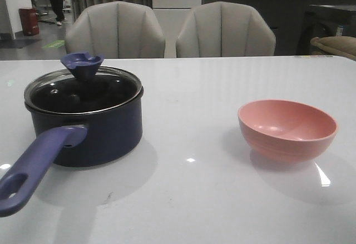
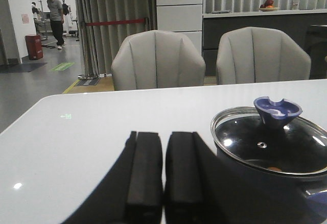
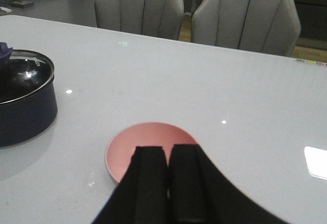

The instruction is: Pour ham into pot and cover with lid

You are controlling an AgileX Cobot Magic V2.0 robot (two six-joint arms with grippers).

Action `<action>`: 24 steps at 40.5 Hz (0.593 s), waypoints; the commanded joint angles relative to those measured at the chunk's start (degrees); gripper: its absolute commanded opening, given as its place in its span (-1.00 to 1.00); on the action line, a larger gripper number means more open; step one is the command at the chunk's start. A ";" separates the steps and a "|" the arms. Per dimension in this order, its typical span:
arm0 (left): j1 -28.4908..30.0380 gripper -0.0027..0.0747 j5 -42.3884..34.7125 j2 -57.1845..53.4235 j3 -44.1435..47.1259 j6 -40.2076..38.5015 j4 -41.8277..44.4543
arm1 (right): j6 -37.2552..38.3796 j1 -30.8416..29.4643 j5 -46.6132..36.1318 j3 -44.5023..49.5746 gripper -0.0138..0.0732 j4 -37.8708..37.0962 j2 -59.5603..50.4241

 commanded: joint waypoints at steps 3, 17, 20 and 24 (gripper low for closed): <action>0.07 -0.64 -4.59 -1.19 1.27 -0.73 -0.10 | 8.86 -2.51 -5.09 0.56 -0.34 -9.75 -2.88; 0.07 -0.64 -4.59 -1.19 1.27 -0.73 -0.10 | 26.89 -7.59 -5.00 8.50 -0.34 -24.19 -14.25; 0.07 -0.64 -4.59 -1.19 1.27 -0.73 -0.10 | 26.77 -7.79 -4.62 9.64 -0.34 -24.34 -17.47; 0.07 -0.64 -4.59 -1.19 1.27 -0.73 -0.10 | 26.68 -7.79 -5.48 11.60 -0.34 -24.34 -20.80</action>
